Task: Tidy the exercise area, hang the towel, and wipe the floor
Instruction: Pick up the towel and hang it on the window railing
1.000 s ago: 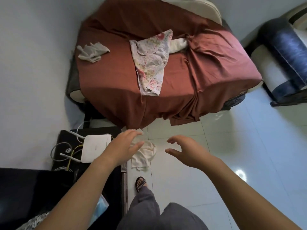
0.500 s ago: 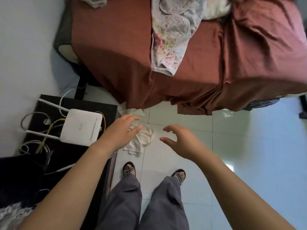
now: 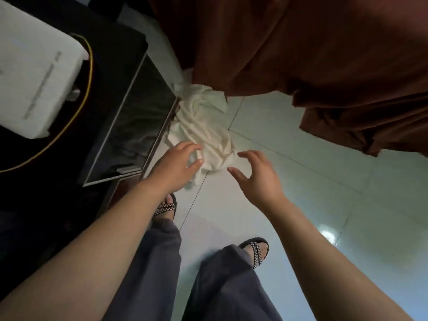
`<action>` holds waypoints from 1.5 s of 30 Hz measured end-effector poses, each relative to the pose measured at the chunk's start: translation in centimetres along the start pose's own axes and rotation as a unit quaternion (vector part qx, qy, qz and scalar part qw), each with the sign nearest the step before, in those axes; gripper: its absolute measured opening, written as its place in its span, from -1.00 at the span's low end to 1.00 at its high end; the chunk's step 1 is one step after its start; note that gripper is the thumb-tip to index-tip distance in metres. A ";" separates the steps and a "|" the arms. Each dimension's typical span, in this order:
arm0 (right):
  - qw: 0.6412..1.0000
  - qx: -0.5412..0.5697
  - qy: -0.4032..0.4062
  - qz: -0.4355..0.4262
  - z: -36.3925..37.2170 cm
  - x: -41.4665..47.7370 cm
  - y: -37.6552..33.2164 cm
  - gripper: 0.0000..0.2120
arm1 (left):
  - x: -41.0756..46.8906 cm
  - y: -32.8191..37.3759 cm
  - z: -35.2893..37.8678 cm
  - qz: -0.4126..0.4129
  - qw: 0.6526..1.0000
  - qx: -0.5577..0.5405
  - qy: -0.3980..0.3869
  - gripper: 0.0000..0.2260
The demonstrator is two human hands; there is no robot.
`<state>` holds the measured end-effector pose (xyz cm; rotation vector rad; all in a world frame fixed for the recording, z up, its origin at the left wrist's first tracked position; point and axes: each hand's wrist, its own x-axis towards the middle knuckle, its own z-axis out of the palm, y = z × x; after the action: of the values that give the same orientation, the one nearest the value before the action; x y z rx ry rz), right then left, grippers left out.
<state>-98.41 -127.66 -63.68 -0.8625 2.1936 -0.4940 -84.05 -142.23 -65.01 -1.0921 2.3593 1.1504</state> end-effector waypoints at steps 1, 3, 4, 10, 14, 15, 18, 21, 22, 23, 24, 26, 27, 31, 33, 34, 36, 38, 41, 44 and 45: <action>1.000 0.005 0.009 0.004 1.8 1.4 1.4 -0.59 | 1.4 -1.3 1.9 -0.012 1.000 0.000 0.010 -0.65; 1.000 0.015 0.016 0.008 5.3 4.1 3.9 -0.58 | 4.1 -3.4 5.3 -0.033 0.999 -0.001 0.035 -0.65; 1.000 0.019 0.012 0.007 7.0 5.4 5.1 -0.57 | 5.4 -4.4 7.0 -0.041 0.998 -0.002 0.043 -0.64; 1.000 0.002 0.003 -0.010 15.0 12.6 10.9 -0.49 | 12.6 -9.4 14.0 -0.034 0.995 0.036 0.083 -0.60; 0.999 -0.040 -0.010 -0.025 18.7 16.1 13.3 -0.36 | 15.7 -12.8 16.6 -0.052 0.992 0.063 0.100 -0.54; 0.998 -0.048 -0.010 -0.032 19.4 16.8 13.8 -0.32 | 16.2 -13.4 17.0 -0.056 0.992 0.062 0.095 -0.52; 0.997 -0.060 -0.012 -0.040 21.2 18.3 14.7 -0.25 | 17.0 -14.7 17.8 -0.059 0.994 0.052 0.070 -0.46; 0.997 -0.064 -0.014 -0.042 22.7 18.8 14.9 -0.34 | 17.3 -15.0 18.2 -0.042 0.996 0.052 0.058 -0.41; 0.997 -0.052 -0.010 -0.048 23.2 18.8 14.8 -0.44 | 17.3 -14.9 18.5 -0.038 0.996 0.055 0.054 -0.41; 0.998 -0.040 -0.007 -0.051 23.6 18.7 14.8 -0.54 | 17.1 -14.8 18.7 -0.037 0.997 0.054 0.049 -0.41; 0.998 -0.032 -0.006 -0.049 23.7 18.5 14.7 -0.63 | 16.9 -14.6 18.8 -0.041 0.997 0.047 0.042 -0.42; 0.999 -0.017 -0.010 -0.040 23.4 17.9 14.3 -0.75 | 16.1 -14.2 18.4 -0.054 0.998 0.022 0.026 -0.43; 0.999 -0.014 -0.012 -0.039 22.9 17.4 13.9 -0.77 | 15.5 -14.0 17.9 -0.056 0.998 0.014 0.019 -0.44; 0.998 -0.021 -0.007 -0.057 19.2 14.4 11.1 -0.78 | 12.3 -11.6 14.3 -0.045 0.999 0.027 0.006 -0.44; 0.998 -0.017 -0.004 -0.062 16.4 12.5 9.0 -0.81 | 10.4 -9.6 11.8 -0.044 0.998 0.036 -0.001 -0.45; 0.998 -0.018 -0.002 -0.063 14.9 11.5 8.0 -0.82 | 9.4 -8.3 10.5 -0.043 0.998 0.038 -0.005 -0.45; 0.998 -0.026 -0.002 -0.060 11.4 9.3 5.8 -0.84 | 7.4 -5.6 7.7 -0.034 0.999 0.034 -0.009 -0.46; 0.998 -0.026 -0.008 -0.049 7.5 6.8 3.5 -0.87 | 5.3 -2.5 4.6 -0.018 1.000 0.023 -0.005 -0.47; 0.999 -0.032 -0.027 -0.032 1.5 2.6 0.2 -0.84 | 1.7 2.2 0.0 0.002 1.000 0.016 -0.003 -0.47; 0.998 -0.048 -0.035 -0.013 -4.8 -2.2 -3.1 -0.81 | -2.1 7.5 -5.1 0.038 0.999 0.017 -0.003 -0.48; 0.998 -0.052 -0.033 -0.003 -7.0 -4.0 -4.3 -0.82 | -3.4 9.3 -7.0 0.051 0.998 0.021 -0.007 -0.48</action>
<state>-99.65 -127.27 -54.58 -0.9267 2.1731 -0.3518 -88.31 -142.26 -53.65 -0.9565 2.4426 1.1341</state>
